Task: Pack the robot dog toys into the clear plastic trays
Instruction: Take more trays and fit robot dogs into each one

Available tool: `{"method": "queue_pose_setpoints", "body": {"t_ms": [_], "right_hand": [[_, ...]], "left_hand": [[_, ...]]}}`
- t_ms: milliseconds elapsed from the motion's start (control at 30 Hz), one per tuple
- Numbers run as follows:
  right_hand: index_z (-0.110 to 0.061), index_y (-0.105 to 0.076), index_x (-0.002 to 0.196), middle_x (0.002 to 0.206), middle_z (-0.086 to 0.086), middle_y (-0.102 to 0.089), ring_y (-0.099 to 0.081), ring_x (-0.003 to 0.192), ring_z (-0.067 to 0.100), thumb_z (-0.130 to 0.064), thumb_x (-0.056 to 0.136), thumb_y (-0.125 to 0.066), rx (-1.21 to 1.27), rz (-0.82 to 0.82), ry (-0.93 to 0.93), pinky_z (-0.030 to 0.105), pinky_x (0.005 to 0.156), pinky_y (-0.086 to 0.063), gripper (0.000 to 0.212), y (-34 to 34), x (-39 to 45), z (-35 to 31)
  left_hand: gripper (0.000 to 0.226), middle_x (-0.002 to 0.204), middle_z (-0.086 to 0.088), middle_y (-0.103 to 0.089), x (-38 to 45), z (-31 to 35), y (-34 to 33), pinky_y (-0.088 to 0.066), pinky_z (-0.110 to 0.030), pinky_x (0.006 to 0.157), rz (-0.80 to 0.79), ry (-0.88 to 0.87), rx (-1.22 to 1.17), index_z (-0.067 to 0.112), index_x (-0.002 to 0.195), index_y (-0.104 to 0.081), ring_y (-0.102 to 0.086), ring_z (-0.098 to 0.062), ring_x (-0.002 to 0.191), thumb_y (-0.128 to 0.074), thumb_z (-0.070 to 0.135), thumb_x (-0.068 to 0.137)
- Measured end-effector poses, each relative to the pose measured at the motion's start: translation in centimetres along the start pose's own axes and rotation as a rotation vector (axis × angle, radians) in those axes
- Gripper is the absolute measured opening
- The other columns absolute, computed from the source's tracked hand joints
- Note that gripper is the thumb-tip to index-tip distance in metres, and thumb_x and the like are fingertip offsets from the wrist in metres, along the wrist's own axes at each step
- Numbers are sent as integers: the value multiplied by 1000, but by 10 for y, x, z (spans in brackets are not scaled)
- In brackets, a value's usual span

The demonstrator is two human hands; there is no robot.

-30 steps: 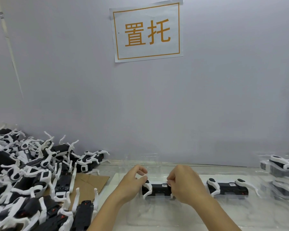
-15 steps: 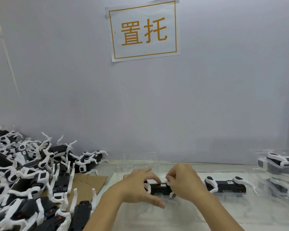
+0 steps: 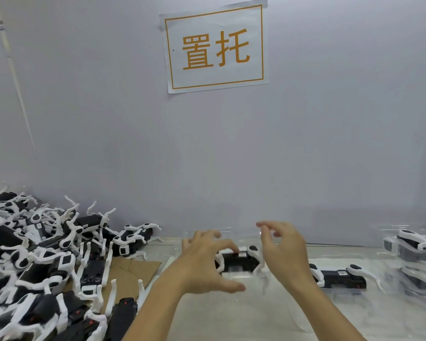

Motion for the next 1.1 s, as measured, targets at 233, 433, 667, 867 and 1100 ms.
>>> {"method": "queue_pose_setpoints", "body": {"t_ms": [233,433,667,867,1100], "right_hand": [[-32,-40,147,141,-11,-45,-42,131,10,-30,97,-60,164,-52,-23,38,111,-38,54,-4,-2,-6],[-33,-39,147,141,-11,-48,-43,131,10,-29,99,-57,184,-58,4,38,111,-39,52,-6,-4,-7],[-40,-51,134,127,-12,-56,-51,119,-2,-15,106,-40,481,176,-30,18,94,-38,39,20,-1,-4],[-42,-58,120,119,-13,-61,-55,117,10,-15,105,-41,513,147,-92,35,98,-44,36,13,-1,4],[-39,-64,115,115,-10,-64,-57,112,13,-12,104,-42,492,131,-117,42,99,-47,36,10,-2,7]], "left_hand": [[71,151,-5,-34,-7,27,46,-20,-57,111,484,-110,307,43,121,-57,-28,-33,138,-65,75,58],[68,143,-10,-45,-9,28,46,-31,-62,104,575,-123,312,39,114,-63,-41,-39,131,-73,69,54],[54,132,15,-50,-15,-24,54,-33,-36,105,677,134,-554,54,98,-61,-41,-8,126,-67,76,50],[66,123,-10,-68,-9,-28,22,-55,-53,89,309,115,-1780,28,119,-69,-66,-34,113,-78,64,65],[141,155,-19,-37,-5,-4,9,-39,-63,104,-103,-42,-2171,13,155,-26,-39,-42,139,-81,77,42]]}}
Point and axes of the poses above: each hand's wrist, its own x-axis towards the middle knuckle, its own y-axis out of the back of the hand, z = x × y, the point moved 9 cm from there along x, towards the middle knuckle
